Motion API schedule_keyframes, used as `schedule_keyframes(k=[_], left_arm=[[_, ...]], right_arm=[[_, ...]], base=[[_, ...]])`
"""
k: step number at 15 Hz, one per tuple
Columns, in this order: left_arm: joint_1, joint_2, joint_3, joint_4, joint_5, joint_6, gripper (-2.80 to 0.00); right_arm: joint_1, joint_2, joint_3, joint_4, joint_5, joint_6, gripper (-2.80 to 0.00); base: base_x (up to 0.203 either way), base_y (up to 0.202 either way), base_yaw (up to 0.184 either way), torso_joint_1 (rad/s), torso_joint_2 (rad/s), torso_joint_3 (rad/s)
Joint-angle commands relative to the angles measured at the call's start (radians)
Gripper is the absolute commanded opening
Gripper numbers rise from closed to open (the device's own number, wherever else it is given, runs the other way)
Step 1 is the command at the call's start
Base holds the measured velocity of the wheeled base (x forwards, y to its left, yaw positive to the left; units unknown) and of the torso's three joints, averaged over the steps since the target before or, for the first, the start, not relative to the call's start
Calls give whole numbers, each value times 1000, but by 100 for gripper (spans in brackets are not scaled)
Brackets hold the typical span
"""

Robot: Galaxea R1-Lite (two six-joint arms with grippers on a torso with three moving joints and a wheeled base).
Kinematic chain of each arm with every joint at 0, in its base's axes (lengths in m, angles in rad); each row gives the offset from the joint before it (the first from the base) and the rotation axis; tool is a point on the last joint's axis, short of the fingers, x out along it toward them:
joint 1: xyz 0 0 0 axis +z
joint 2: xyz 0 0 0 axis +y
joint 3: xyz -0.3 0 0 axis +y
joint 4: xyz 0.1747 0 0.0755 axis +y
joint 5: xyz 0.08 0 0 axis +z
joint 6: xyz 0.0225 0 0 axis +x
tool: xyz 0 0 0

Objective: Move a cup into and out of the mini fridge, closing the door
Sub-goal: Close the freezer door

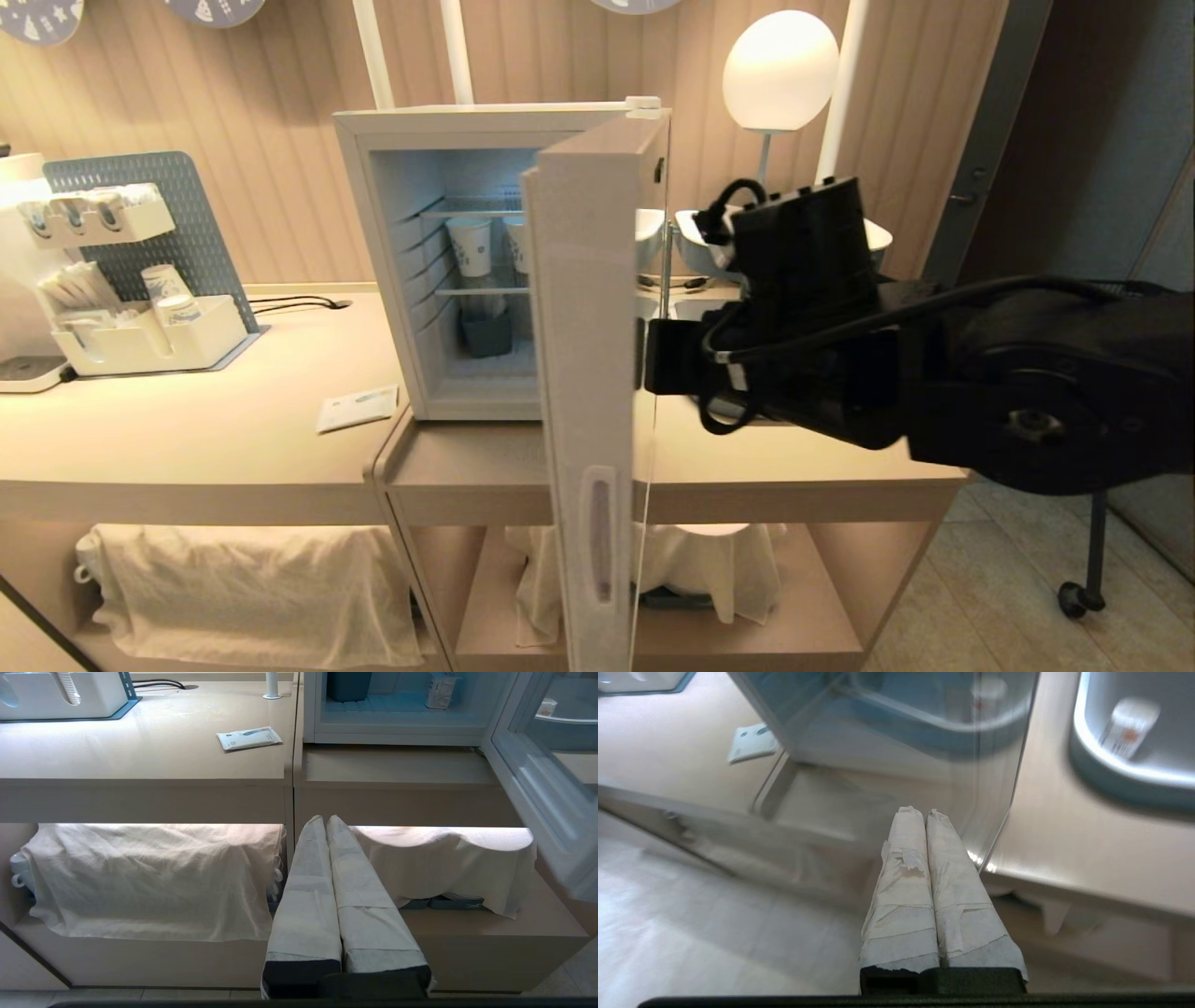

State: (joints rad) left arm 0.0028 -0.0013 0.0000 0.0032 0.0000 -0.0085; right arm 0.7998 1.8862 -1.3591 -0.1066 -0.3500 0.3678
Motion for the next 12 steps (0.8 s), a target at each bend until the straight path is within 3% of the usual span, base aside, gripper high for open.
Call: schedule_keyframes(k=[1, 6, 9, 12], left_arm=[[0, 1, 0, 0, 0, -1, -280], [0, 1, 0, 0, 0, -1, -280], [0, 1, 0, 0, 1, -1, -280], [0, 1, 0, 0, 0, -1, -280]], right_arm=[[39, 185, -183, -8, -86, -109, -280], [76, 480, -551, -24, -154, -243, -280], [96, 571, -593, -99, -161, -406, -280], [98, 565, -591, -116, -168, -407, -280]], base=[[0, 0, 0, 0, 0, 0], [0, 0, 0, 0, 0, 0], [0, 0, 0, 0, 0, 0], [0, 0, 0, 0, 0, 0]])
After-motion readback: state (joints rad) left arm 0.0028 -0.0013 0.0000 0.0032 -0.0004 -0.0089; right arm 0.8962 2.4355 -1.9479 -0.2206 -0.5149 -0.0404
